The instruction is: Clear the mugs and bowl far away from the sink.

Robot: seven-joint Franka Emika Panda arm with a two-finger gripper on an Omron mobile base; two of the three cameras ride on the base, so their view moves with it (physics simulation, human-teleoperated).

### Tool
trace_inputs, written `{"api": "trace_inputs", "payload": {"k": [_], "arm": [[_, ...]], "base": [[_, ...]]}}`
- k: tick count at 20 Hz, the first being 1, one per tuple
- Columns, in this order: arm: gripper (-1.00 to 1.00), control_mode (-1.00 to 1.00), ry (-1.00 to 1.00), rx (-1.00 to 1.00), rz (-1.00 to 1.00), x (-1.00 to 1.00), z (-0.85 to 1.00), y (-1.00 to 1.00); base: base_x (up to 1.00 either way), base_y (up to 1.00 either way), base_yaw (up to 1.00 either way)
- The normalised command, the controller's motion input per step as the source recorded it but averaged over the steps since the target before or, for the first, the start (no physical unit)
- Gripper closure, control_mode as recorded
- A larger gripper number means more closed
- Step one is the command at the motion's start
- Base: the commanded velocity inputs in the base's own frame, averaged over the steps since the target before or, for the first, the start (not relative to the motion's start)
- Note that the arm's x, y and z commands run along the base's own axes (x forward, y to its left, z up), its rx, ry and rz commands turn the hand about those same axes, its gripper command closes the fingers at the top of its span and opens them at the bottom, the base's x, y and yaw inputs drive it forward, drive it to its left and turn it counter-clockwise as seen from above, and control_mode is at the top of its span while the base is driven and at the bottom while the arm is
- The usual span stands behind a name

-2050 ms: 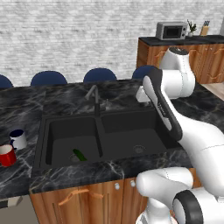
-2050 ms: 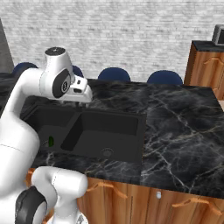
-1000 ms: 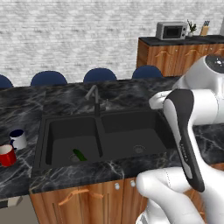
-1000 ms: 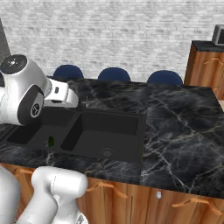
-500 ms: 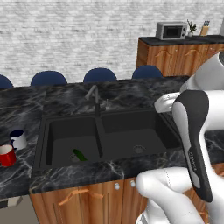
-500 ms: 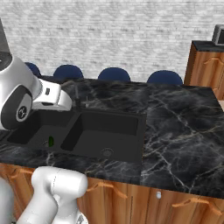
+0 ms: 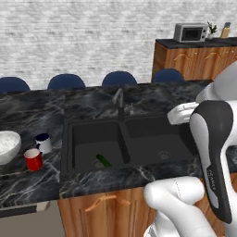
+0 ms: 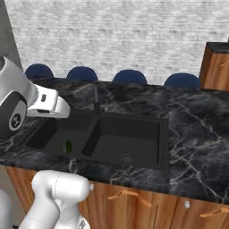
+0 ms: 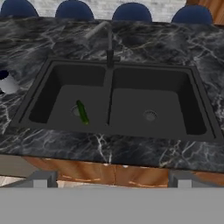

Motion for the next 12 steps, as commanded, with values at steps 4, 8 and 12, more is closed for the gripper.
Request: {"api": "trace_inputs", "payload": {"k": [4, 8, 12], "arm": [[-1.0, 1.0, 0.0, 0.0, 0.0, 0.0, 0.0, 0.0], [-1.0, 1.0, 0.0, 0.0, 0.0, 0.0, 0.0, 0.0], [-1.0, 1.0, 0.0, 0.0, 0.0, 0.0, 0.0, 0.0]], "base": [[0.01, 1.0, 0.13], [0.03, 1.0, 0.1], [0.0, 1.0, 0.01]]}}
